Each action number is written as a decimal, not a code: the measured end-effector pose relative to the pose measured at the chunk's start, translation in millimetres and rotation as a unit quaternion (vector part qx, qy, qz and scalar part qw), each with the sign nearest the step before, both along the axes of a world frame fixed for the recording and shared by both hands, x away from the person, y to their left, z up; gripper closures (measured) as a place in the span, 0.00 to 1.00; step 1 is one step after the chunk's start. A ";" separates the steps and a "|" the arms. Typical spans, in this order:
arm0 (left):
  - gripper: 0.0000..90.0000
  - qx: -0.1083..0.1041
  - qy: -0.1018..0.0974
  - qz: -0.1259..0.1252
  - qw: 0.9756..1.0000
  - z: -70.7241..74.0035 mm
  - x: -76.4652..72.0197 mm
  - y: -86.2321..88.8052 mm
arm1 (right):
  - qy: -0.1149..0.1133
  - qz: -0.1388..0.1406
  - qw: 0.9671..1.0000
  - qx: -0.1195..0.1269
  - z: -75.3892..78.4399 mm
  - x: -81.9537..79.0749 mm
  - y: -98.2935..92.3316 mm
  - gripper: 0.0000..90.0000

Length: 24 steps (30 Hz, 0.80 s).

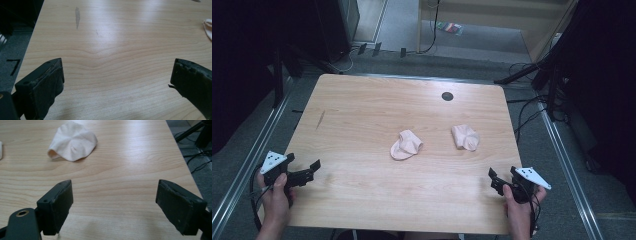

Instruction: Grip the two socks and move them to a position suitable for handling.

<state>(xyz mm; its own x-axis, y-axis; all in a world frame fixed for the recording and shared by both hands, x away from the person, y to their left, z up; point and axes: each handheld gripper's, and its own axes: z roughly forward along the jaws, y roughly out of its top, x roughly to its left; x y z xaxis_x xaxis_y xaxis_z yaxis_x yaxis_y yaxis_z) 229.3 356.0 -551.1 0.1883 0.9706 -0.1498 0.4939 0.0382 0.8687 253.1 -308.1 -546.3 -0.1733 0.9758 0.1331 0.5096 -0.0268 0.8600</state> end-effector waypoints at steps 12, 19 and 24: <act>0.00 -0.005 0.003 0.002 1.000 -0.1 1.9 1.1 | -0.007 -0.002 1.000 0.002 1.2 0.4 0.3 0.16; 0.00 -0.006 0.003 0.001 1.000 -0.1 3.5 1.0 | -0.007 -0.001 1.000 0.006 1.0 -0.5 -0.8 0.16; 0.00 -0.008 0.003 0.002 1.000 -0.1 3.3 1.4 | -0.010 0.001 1.000 0.002 1.9 -1.1 -0.1 0.16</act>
<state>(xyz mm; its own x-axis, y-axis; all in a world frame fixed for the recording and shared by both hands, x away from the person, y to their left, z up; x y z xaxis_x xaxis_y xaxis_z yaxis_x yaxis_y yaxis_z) 232.6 357.3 -551.3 0.1836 0.9688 -0.1664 0.4983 0.0542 0.8653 252.0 -308.2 -544.4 -0.1775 0.9752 0.1326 0.4927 -0.0286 0.8697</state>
